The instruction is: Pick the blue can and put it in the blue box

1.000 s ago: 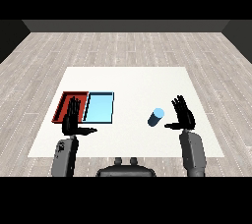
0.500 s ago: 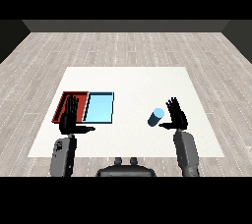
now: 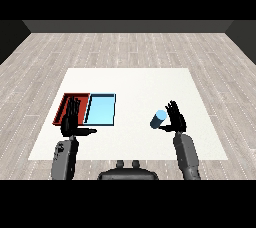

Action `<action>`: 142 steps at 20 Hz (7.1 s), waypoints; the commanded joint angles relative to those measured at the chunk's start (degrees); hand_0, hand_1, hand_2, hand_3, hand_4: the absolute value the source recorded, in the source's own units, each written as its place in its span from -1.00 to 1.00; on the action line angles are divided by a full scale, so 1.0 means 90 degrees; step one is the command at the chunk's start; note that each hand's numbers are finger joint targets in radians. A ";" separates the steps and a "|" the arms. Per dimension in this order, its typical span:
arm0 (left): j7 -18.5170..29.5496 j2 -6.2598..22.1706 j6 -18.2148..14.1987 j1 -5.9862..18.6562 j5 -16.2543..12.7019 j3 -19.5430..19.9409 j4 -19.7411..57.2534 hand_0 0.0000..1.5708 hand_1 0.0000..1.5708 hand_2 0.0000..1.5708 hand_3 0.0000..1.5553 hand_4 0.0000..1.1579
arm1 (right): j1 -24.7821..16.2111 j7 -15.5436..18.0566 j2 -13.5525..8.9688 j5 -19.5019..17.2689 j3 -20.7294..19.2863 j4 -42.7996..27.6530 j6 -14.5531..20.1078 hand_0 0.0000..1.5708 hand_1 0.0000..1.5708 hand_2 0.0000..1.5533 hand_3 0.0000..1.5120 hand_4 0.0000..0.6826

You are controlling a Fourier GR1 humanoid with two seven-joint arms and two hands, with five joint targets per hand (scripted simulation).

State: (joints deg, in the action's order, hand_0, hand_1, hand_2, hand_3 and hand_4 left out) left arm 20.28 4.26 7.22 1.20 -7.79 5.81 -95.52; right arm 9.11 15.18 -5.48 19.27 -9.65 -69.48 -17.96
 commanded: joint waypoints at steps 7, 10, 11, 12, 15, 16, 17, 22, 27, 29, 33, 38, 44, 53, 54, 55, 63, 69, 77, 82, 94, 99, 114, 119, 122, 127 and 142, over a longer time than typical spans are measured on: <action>0.0102 -0.0098 -0.0072 0.0394 0.0087 -0.0053 0.0526 -1.00 -1.00 -1.00 -1.00 -1.00 | 0.0418 0.0672 0.0360 -0.0326 0.0259 0.1023 0.0236 -1.00 -1.00 -1.00 -1.00 -1.00; -0.0149 -0.0054 0.0004 0.0087 -0.0146 0.0023 0.0065 -1.00 -1.00 -1.00 -1.00 -1.00 | 0.0118 -0.0147 0.0254 0.0055 0.0287 0.0078 0.0281 -1.00 -1.00 -1.00 -1.00 -1.00; -0.0165 0.0020 0.0046 -0.0008 -0.0100 0.0034 -0.0010 -1.00 -1.00 -1.00 -1.00 -1.00 | 0.1308 0.0387 0.0202 -0.0051 -0.0015 0.1678 0.0269 -1.00 -1.00 -1.00 -1.00 -1.00; -0.0202 -0.0128 -0.0211 -0.0070 0.0021 -0.0044 -0.0284 -1.00 -1.00 -1.00 -1.00 -1.00 | 0.0501 0.0322 0.0274 -0.0228 0.0306 0.0962 0.0286 -1.00 -1.00 -1.00 -1.00 -1.00; -0.0311 -0.0194 -0.0198 0.0083 -0.0038 -0.0138 -0.0225 -1.00 -1.00 -1.00 -1.00 -1.00 | 0.0784 -0.0003 0.0323 -0.0082 0.0268 0.0875 0.0514 -1.00 -1.00 -1.00 -1.00 -1.00; -0.0268 0.0038 -0.0095 0.0424 -0.0211 0.0193 0.0110 -1.00 -1.00 -1.00 -1.00 -1.00 | 0.1018 0.0034 0.0329 -0.0284 0.0365 0.1128 0.0567 -1.00 -1.00 -1.00 -1.00 -1.00; 0.0004 -0.0138 -0.0027 0.0093 -0.0116 -0.0030 0.0152 -1.00 -1.00 -1.00 -1.00 -1.00 | 0.0707 -0.0134 0.0008 0.0049 0.0184 0.0807 0.0133 -1.00 -1.00 -1.00 -1.00 -1.00; 0.0008 -0.0103 0.0043 -0.0177 -0.0052 -0.0088 -0.0054 -1.00 -1.00 -1.00 -1.00 -1.00 | 0.0935 0.0551 0.0344 -0.0304 0.0398 0.1666 0.0244 -1.00 -1.00 -1.00 -1.00 -1.00; -0.0109 0.0185 0.0135 0.0266 -0.0286 0.0303 0.0285 -1.00 -1.00 -1.00 -1.00 -1.00 | 0.0759 0.0811 0.0478 -0.0926 0.0320 0.1502 0.1659 0.39 0.39 0.67 0.66 0.21; -0.0096 0.0011 -0.0037 -0.0095 -0.0034 0.0047 -0.0199 -1.00 -1.00 -1.00 -1.00 -1.00 | 0.1198 0.0121 0.0309 -0.0820 0.0174 0.1432 0.2014 0.96 0.96 0.94 0.95 0.88; 0.0202 -0.0067 -0.0057 -0.0149 0.0053 0.0053 0.0071 -1.00 -1.00 -1.00 -1.00 -1.00 | 0.1008 0.0624 0.0244 -0.1312 0.0354 0.1769 0.2286 0.90 0.90 0.90 0.90 0.81; 0.0340 -0.0141 -0.0036 -0.0205 0.0181 -0.0091 0.0192 -1.00 -1.00 -1.00 -1.00 -1.00 | 0.1443 0.0344 0.0351 -0.1309 0.0362 0.1951 0.2551 0.91 0.91 0.91 0.91 0.81; -0.0198 -0.0101 -0.0110 -0.0066 0.0383 -0.0359 -0.0101 -1.00 -1.00 -1.00 -1.00 -1.00 | 0.1131 -0.0411 -0.0112 -0.1437 0.0602 0.0322 0.2451 0.81 0.81 0.87 0.85 0.83; -0.0809 -0.0244 -0.0022 0.0120 0.0582 -0.0953 0.0079 -1.00 -1.00 -1.00 -1.00 -1.00 | 0.1524 -0.0704 -0.0398 -0.1642 0.0692 -0.0511 0.2376 0.83 0.83 0.87 0.85 0.80; -0.0437 -0.0436 -0.0135 0.0353 0.0752 -0.1021 0.0732 -1.00 -1.00 -1.00 -1.00 -1.00 | 0.0589 -0.0204 -0.0264 -0.1838 0.0932 -0.1093 0.2427 0.83 0.83 0.86 0.86 0.81; -0.0821 -0.0465 -0.0268 0.0409 0.0849 -0.1184 0.0540 -1.00 -1.00 -1.00 -1.00 -1.00 | 0.0992 -0.0874 -0.0654 -0.1734 0.0729 -0.1380 0.2365 0.83 0.83 0.85 0.86 0.82; -0.0673 -0.0472 -0.0670 0.0618 0.0766 -0.1587 0.0883 -1.00 -1.00 -1.00 -1.00 -1.00 | 0.1327 -0.1607 0.0591 -0.2890 0.1979 -0.1631 0.3644 0.81 0.81 0.86 0.86 0.81; -0.0977 -0.0473 -0.0499 0.0864 0.0413 -0.1709 0.1207 -1.00 -1.00 -1.00 -1.00 -1.00 | 0.1000 -0.1332 0.0592 -0.3174 0.2192 -0.1804 0.3654 0.83 0.83 0.87 0.85 0.80; -0.0881 -0.0473 -0.0998 0.1335 -0.0066 -0.2296 0.1951 -1.00 -1.00 -1.00 -1.00 -1.00 | 0.1442 -0.1510 0.0608 -0.2992 0.2367 -0.1603 0.3812 0.87 0.87 0.88 0.85 0.80; -0.0755 -0.0473 -0.1661 0.1400 -0.0137 -0.2833 0.2142 -1.00 -1.00 -1.00 -1.00 -1.00 | 0.1922 -0.1464 0.0607 -0.3003 0.2744 -0.1104 0.4163 0.89 0.89 0.89 0.85 0.77; -0.0846 -0.0473 -0.1826 0.1625 -0.0638 -0.2912 0.2432 -1.00 -1.00 -1.00 -1.00 -1.00 | 0.1351 -0.1322 0.0607 -0.2685 0.3408 -0.1667 0.4459 0.89 0.89 0.89 0.85 0.81; -0.0580 -0.0473 -0.2167 0.2128 -0.1092 -0.3268 0.3153 -1.00 -1.00 -1.00 -1.00 -1.00 | 0.1799 -0.1408 0.0608 -0.2807 0.2740 -0.1483 0.3776 0.88 0.88 0.88 0.84 0.79; -0.0102 -0.0473 -0.2270 0.2395 -0.1467 -0.3640 0.3573 -1.00 -1.00 -1.00 -1.00 -1.00 | 0.2104 -0.1200 0.0609 -0.1958 0.3852 -0.1049 0.4772 0.85 0.85 0.88 0.84 0.80; -0.0179 -0.0473 -0.2111 0.2287 -0.1267 -0.3598 0.3316 -1.00 -1.00 -1.00 -1.00 -1.00 | 0.2064 -0.0940 0.0609 -0.1427 0.4069 -0.1130 0.5194 0.86 0.86 0.87 0.84 0.75; 0.0436 -0.0473 -0.2104 0.2319 -0.1750 -0.3849 0.3721 -1.00 -1.00 -1.00 -1.00 -1.00 | 0.1439 -0.1194 0.0405 -0.1699 0.3717 -0.1827 0.4490 0.84 0.84 0.87 0.84 0.76; -0.0441 -0.0473 -0.3334 0.3427 -0.2105 -0.4405 0.4152 -1.00 -1.00 -1.00 -1.00 -0.18 | 0.1857 -0.0830 0.0608 -0.1138 0.4212 -0.1318 0.5139 0.89 0.89 0.89 0.84 0.73; 0.1675 -0.0471 -0.3808 0.3220 -0.4143 -0.5328 0.4602 1.00 1.00 1.00 0.94 0.72 | 0.1707 -0.0517 0.0608 -0.0549 0.4031 -0.1594 0.4988 0.82 0.82 0.86 0.84 0.78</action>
State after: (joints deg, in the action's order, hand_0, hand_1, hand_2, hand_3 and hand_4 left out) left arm 29.68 0.46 -24.07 28.88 -39.96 -36.87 -56.27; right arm 24.75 10.53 -0.25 13.87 28.68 -82.62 28.60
